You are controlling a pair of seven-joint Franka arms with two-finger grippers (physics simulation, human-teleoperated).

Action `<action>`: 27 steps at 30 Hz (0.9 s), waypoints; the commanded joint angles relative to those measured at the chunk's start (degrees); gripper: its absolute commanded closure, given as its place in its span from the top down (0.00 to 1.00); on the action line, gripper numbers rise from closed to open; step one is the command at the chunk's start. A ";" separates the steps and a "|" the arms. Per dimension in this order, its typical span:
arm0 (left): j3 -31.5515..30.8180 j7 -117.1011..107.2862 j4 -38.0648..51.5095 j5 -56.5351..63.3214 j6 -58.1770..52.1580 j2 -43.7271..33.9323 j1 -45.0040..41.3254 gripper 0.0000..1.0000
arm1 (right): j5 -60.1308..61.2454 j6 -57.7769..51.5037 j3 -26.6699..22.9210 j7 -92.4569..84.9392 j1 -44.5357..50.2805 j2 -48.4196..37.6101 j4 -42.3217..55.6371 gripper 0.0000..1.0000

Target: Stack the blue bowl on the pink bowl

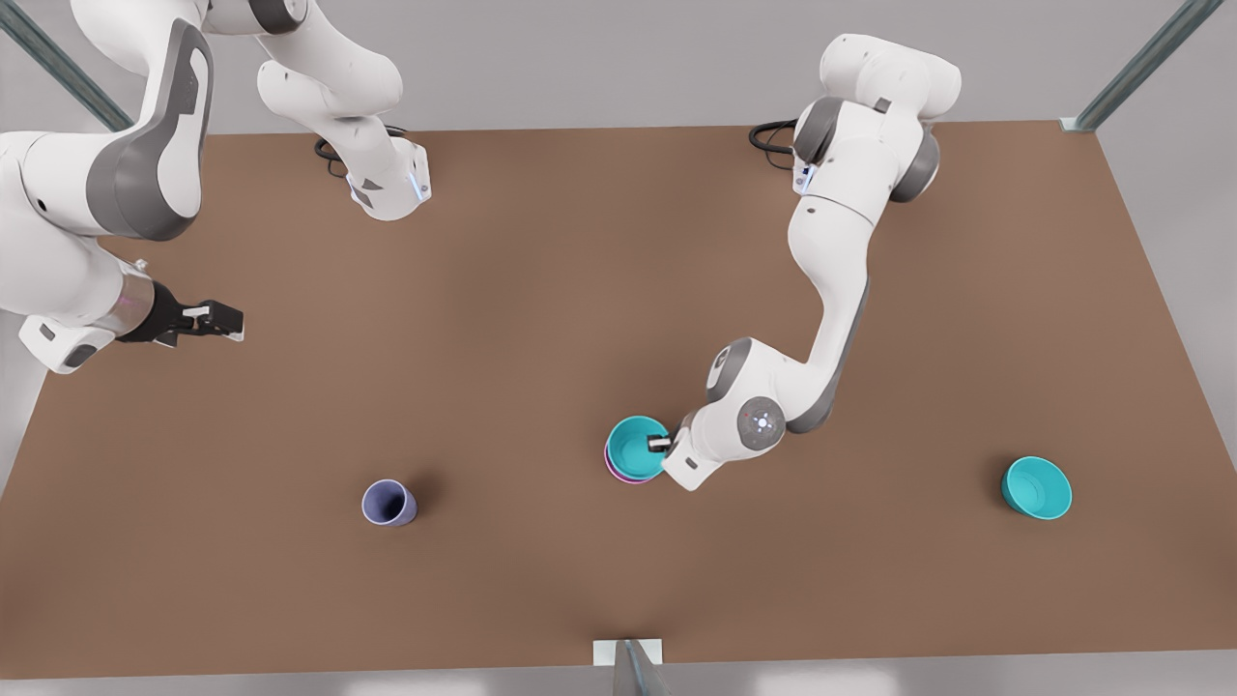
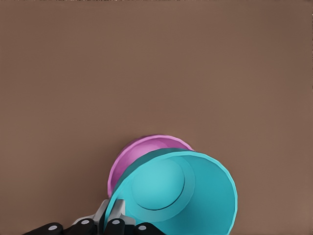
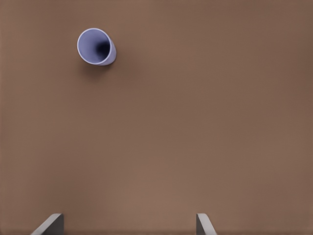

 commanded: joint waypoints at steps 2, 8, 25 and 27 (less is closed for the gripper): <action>-0.01 -9.58 1.54 -0.12 -0.01 0.76 -0.19 0.21 | 0.05 -0.03 -0.02 -0.93 0.00 -0.06 0.03 1.00; -0.10 -9.58 1.10 -0.30 -0.37 0.85 -0.19 0.21 | 0.31 -0.03 -0.02 -0.93 0.00 -0.06 0.03 1.00; -0.02 -9.14 0.13 0.23 -9.39 -1.33 1.30 1.00 | 0.31 0.06 -0.02 -0.93 0.00 0.21 0.12 1.00; 0.34 -9.14 0.22 8.84 -30.24 -12.86 6.58 1.00 | 0.31 0.06 -0.02 -0.93 0.00 0.21 0.12 1.00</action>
